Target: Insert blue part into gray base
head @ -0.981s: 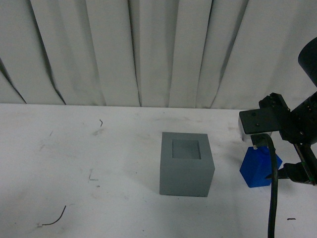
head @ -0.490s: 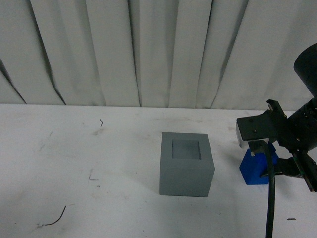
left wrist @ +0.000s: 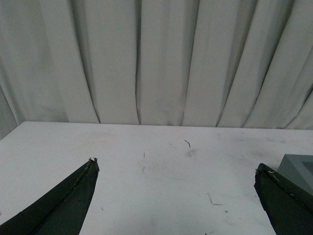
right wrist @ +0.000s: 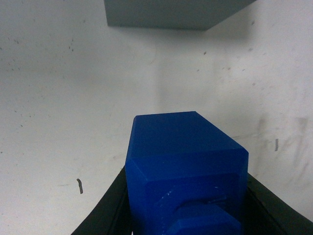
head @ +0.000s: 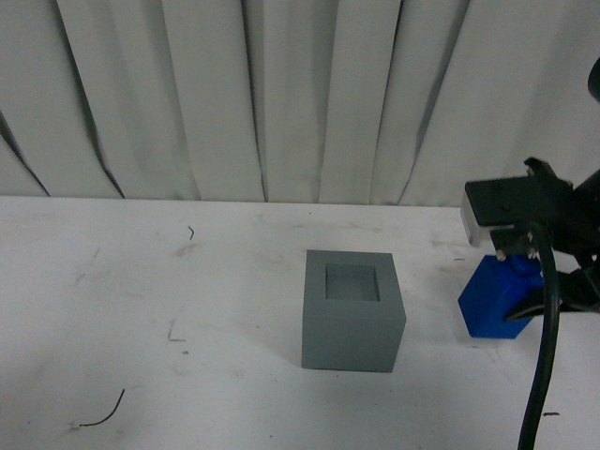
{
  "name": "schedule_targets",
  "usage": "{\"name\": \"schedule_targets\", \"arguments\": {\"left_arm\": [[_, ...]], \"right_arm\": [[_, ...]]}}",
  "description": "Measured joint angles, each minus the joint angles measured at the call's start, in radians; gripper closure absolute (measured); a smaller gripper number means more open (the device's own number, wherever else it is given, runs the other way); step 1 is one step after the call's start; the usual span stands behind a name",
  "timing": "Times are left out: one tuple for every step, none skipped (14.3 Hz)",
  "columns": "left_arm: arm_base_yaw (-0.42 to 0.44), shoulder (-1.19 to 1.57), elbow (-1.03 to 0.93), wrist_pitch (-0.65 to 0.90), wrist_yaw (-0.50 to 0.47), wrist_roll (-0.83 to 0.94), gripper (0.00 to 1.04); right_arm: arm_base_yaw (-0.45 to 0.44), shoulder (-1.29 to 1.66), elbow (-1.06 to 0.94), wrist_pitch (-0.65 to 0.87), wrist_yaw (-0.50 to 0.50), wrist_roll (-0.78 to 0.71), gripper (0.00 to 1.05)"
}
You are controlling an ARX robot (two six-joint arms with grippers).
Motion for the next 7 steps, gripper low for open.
{"name": "schedule_targets", "arguments": {"left_arm": [[0.0,0.0,0.0,0.0,0.0,0.0,0.07],[0.0,0.0,0.0,0.0,0.0,0.0,0.07],[0.0,0.0,0.0,0.0,0.0,0.0,0.07],[0.0,0.0,0.0,0.0,0.0,0.0,0.07],[0.0,0.0,0.0,0.0,0.0,0.0,0.07],[0.0,0.0,0.0,0.0,0.0,0.0,0.07],[0.0,0.0,0.0,0.0,0.0,0.0,0.07]], "right_arm": [[0.008,-0.026,0.021,-0.031,-0.012,0.004,0.57],[0.021,-0.042,0.045,-0.058,-0.022,0.009,0.57],[0.039,-0.058,0.078,-0.1,-0.037,0.015,0.57],[0.056,-0.066,0.103,-0.14,-0.041,0.022,0.57],[0.083,-0.068,0.132,-0.192,-0.05,0.036,0.57],[0.113,-0.068,0.159,-0.238,-0.071,0.053,0.57],[0.132,-0.068,0.175,-0.259,-0.084,0.065,0.57]]}}
